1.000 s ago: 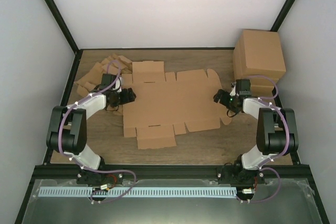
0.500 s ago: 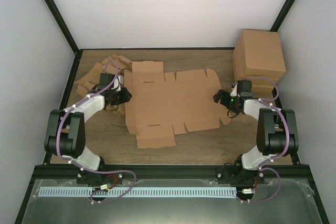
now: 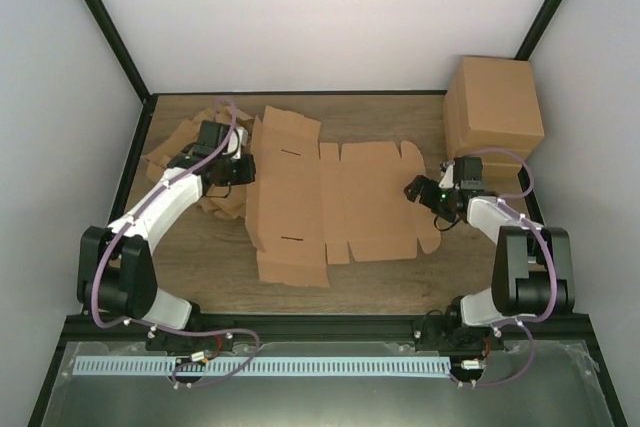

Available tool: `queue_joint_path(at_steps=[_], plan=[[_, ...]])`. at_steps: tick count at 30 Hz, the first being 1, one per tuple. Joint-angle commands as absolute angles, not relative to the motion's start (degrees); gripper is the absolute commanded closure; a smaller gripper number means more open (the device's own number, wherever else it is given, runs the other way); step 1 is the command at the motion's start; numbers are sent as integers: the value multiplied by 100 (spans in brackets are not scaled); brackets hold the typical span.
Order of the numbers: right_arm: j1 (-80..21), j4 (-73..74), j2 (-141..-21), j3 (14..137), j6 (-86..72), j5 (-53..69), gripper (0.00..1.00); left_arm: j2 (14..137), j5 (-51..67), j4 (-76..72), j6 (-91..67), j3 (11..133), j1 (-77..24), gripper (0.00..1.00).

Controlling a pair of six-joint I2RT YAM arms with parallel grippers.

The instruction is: Fold the paper box

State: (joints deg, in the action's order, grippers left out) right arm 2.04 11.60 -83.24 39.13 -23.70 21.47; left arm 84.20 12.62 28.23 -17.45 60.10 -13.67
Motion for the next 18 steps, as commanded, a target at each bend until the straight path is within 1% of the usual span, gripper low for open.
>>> queue_joint_path(at_steps=[1, 5, 10, 12, 16, 18], plan=[[176, 1513, -7943, 4112, -2252, 2181, 0, 8393, 534, 3855, -1212, 6583, -1678, 96], [175, 1513, -7682, 4108, -2176, 2179, 0, 8342, 85, 4450, -994, 7101, -1911, 96], [175, 1553, -7764, 4132, -2114, 2189, 0, 8243, -513, 5011, -892, 7492, -2290, 96], [171, 1485, -7765, 4090, -2110, 2386, 0, 8257, -729, 5188, -783, 7644, -2383, 96], [139, 1212, -7665, 3845, -2020, 3193, 0, 8314, -1038, 5250, -436, 7868, -2724, 96], [60, 1172, -7664, 3783, -2004, 3520, 3, 8404, -1268, 5301, -352, 8065, -2917, 96]])
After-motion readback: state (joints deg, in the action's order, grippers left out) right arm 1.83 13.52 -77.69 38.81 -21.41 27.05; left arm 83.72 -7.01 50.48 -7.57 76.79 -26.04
